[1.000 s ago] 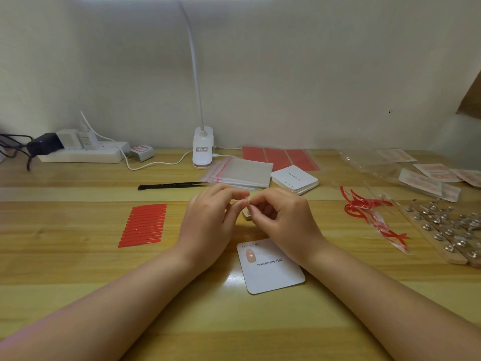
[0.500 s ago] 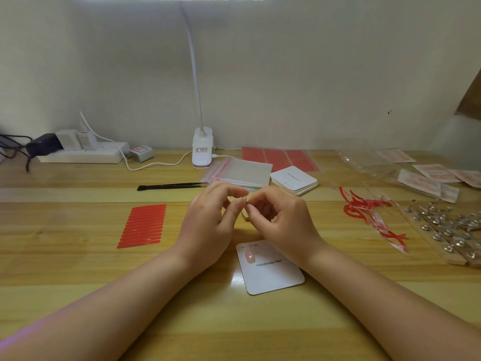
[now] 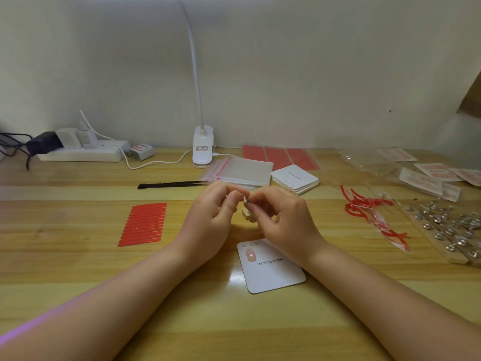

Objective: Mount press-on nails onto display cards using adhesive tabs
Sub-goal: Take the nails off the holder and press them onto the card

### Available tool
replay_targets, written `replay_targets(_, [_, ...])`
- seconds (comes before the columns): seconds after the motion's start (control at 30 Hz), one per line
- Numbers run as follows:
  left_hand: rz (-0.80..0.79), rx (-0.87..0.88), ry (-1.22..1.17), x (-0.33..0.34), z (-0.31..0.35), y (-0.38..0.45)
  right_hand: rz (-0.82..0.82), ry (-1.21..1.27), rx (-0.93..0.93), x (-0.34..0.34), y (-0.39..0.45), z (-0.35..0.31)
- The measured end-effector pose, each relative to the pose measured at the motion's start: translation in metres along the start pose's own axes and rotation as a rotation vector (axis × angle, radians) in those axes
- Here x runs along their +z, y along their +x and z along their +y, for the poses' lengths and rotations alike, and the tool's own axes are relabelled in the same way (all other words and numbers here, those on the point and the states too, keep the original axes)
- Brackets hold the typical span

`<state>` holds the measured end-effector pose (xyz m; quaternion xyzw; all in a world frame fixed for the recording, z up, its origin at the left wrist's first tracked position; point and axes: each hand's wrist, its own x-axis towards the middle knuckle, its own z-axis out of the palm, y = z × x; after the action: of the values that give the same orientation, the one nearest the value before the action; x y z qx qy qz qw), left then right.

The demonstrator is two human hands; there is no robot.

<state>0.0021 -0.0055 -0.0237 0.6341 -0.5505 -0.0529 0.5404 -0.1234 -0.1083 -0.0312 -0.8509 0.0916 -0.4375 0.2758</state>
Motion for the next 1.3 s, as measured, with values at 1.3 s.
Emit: replay_targets(1.3, [-0.073,-0.03,0.02,0.0008,-0.0053,0.0027,-0.005,-0.067,0.084,-0.0003,0.0007,-0.0032])
